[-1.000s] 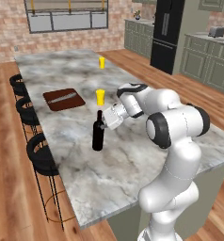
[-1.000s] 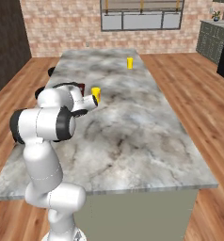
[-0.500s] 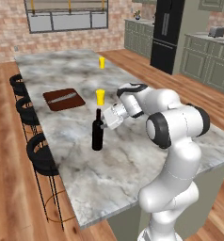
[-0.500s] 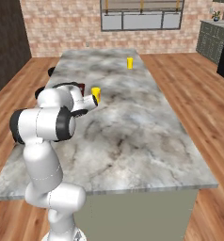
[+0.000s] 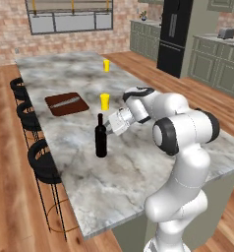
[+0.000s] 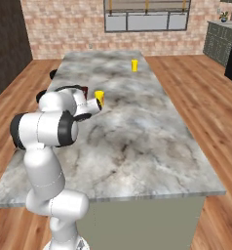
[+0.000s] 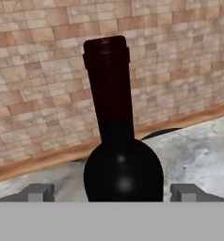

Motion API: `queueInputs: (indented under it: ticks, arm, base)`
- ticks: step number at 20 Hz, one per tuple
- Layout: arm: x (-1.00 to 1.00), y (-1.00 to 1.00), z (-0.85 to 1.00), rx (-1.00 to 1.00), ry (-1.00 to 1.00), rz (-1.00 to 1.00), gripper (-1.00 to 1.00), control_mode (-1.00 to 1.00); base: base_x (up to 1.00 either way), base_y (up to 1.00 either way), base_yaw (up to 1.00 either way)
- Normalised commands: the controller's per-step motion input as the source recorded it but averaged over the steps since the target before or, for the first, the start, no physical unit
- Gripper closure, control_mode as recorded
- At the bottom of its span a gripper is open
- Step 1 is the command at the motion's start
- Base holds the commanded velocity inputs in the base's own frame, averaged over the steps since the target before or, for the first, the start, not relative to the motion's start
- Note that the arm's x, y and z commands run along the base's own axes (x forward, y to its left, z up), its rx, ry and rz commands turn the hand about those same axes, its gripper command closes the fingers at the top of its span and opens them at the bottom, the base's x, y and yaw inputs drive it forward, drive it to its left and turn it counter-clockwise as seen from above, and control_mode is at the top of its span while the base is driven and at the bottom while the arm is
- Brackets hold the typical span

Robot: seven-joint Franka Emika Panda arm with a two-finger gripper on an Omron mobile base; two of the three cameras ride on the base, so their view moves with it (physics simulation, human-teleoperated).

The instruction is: Place the drinks on the dining counter in a tight cluster.

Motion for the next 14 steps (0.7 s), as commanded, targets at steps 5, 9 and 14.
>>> queueInputs:
  ticks: [5,9,14]
  arm:
    - [0.00,-0.33,0.00,0.00,0.00,-0.02,-1.00,-1.00]
    - [0.00,-0.64,0.02,0.01,0.00,-0.10,-1.00,-1.00]
    - [0.00,-0.60,0.27,0.03,0.08,-0.10,-1.00,-1.00]
  base:
    - [0.00,0.00,0.00]
    - [0.00,0.00,0.00]
    - [0.00,0.00,0.00]
